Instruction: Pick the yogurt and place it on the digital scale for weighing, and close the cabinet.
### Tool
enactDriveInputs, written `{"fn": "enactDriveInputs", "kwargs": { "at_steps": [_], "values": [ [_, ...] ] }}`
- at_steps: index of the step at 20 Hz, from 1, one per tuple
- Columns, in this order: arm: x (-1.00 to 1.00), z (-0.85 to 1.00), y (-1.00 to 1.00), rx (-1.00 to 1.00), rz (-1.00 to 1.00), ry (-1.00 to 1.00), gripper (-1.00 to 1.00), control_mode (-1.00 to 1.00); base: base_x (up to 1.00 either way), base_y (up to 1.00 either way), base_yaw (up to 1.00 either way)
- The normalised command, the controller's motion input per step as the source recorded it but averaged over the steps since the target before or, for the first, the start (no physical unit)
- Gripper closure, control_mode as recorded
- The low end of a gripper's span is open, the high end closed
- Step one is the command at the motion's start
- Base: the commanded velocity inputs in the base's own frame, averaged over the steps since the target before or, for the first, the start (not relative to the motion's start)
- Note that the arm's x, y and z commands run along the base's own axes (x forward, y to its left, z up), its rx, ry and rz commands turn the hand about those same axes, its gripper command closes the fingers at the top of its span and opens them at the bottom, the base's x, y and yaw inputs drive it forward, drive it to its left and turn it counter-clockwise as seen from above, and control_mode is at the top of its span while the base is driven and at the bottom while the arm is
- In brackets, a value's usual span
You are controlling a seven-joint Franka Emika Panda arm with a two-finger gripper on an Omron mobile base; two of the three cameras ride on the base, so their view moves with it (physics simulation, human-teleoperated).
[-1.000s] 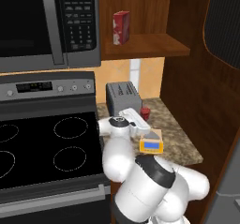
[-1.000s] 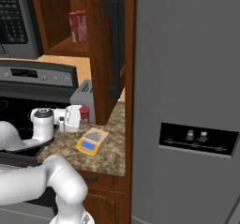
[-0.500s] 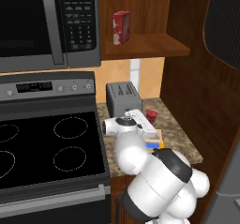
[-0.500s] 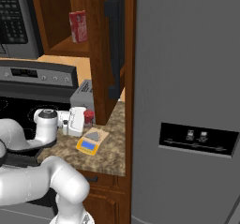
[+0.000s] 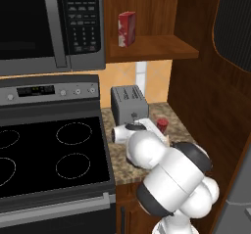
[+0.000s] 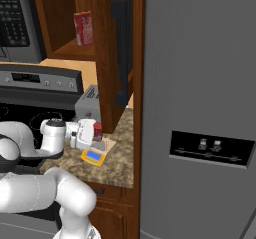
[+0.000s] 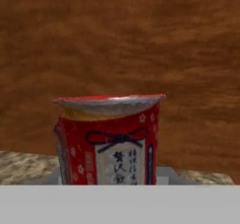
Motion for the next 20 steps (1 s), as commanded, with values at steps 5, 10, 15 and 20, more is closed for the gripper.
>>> {"fn": "enactDriveInputs", "kwargs": {
  "at_steps": [5,10,15,20],
  "values": [
    [0.0,-0.44,0.0,0.0,-0.04,0.05,1.0,-1.0,0.0,0.0,0.0],
    [0.09,-0.41,0.0,0.0,-0.02,0.03,1.0,-1.0,0.0,0.0,0.0],
    [0.21,-0.39,0.0,0.0,0.0,0.0,1.0,-1.0,0.0,0.0,0.0],
    [0.14,-0.51,0.03,0.0,0.0,0.0,1.0,-1.0,0.0,0.0,0.0]
  ]
}}
